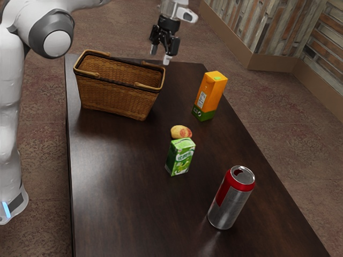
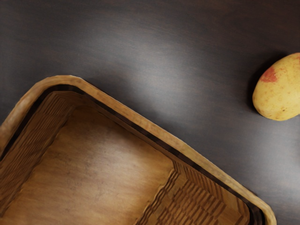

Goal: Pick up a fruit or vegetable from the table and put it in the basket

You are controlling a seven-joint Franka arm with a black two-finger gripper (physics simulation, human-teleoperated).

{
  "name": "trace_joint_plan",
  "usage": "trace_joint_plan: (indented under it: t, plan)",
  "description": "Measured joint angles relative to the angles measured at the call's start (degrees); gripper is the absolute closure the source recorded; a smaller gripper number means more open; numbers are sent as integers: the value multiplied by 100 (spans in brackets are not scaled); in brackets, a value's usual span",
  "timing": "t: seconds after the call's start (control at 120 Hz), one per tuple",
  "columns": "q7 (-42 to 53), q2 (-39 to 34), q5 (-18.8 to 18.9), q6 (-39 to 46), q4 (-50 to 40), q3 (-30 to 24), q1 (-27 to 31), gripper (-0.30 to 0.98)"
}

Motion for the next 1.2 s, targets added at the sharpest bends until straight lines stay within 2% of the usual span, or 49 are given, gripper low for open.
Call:
trace_joint_plan:
  t: [0.3,0.342,0.4,0.483,0.575,0.825,1.2]
  plan:
    - [277,-5,15,326,70,-15,-2,0]
    - [302,-32,121,282,357,-36,-44,0]
    - [313,-116,259,116,1201,-70,-106,0]
    - [249,-129,305,-84,1670,-445,-104,0]
    - [57,307,294,-211,1734,-894,-219,0]
    - [-315,955,80,198,1121,-1064,-563,0]
    - [-526,783,111,1538,-484,-1134,-606,0]
